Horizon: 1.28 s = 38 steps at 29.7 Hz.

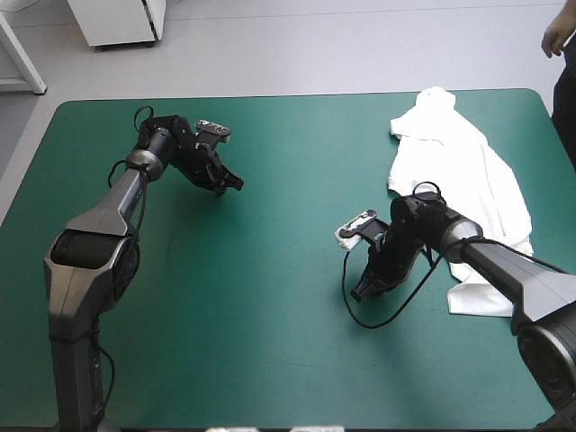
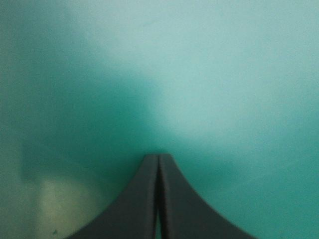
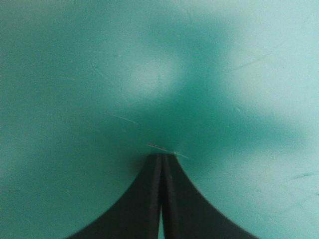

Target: Fold the cloth

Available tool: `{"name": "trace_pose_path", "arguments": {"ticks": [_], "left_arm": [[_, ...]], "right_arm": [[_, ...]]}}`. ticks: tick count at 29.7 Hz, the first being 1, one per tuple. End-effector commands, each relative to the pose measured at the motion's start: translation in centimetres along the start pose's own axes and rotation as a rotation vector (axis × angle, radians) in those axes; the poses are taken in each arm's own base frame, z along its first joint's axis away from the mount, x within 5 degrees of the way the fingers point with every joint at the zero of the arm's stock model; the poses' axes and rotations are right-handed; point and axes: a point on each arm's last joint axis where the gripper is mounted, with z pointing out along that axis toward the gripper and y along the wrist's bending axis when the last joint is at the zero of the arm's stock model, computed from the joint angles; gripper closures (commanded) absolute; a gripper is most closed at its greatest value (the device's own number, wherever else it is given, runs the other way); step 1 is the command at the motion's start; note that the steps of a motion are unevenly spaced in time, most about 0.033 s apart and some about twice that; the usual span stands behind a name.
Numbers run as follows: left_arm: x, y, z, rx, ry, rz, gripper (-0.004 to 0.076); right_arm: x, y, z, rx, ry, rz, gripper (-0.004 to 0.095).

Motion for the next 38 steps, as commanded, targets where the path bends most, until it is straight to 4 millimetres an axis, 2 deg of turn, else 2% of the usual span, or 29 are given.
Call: {"name": "trace_pose_path", "arguments": {"ticks": [1, 19, 23, 26, 30, 34, 38], "left_arm": [[-0.8, -0.8, -3.4, 0.001, -0.068, 0.005, 0.0733], [-0.8, -0.8, -3.4, 0.001, -0.068, 0.005, 0.0733], [-1.2, -0.9, -4.2, -0.005, -0.092, 0.015, 0.0733], [-1.9, -1.3, -7.1, -0.014, -0.138, 0.036, 0.0733], [-2.6, -2.5, -13.1, -0.040, -0.249, 0.064, 0.0733], [-1.9, -4.0, -19.2, -0.073, -0.365, 0.096, 0.0733], [-0.4, -5.5, -24.4, -0.117, -0.461, 0.126, 0.0733]], "right_arm": [[-0.2, 0.2, -1.4, 0.012, -0.046, -0.009, 0.0925], [-0.3, 0.1, -1.4, 0.017, -0.058, -0.012, 0.0925], [-1.2, -0.3, -2.7, 0.067, -0.086, -0.045, 0.0925], [-2.5, -0.9, -5.5, 0.154, -0.119, -0.070, 0.0925], [-3.9, -1.2, -9.7, 0.237, -0.162, -0.066, 0.0925], [-4.0, -0.8, -13.3, 0.276, -0.210, -0.049, 0.0925], [-2.7, 0.0, -15.9, 0.301, -0.273, -0.044, 0.0925]]}}
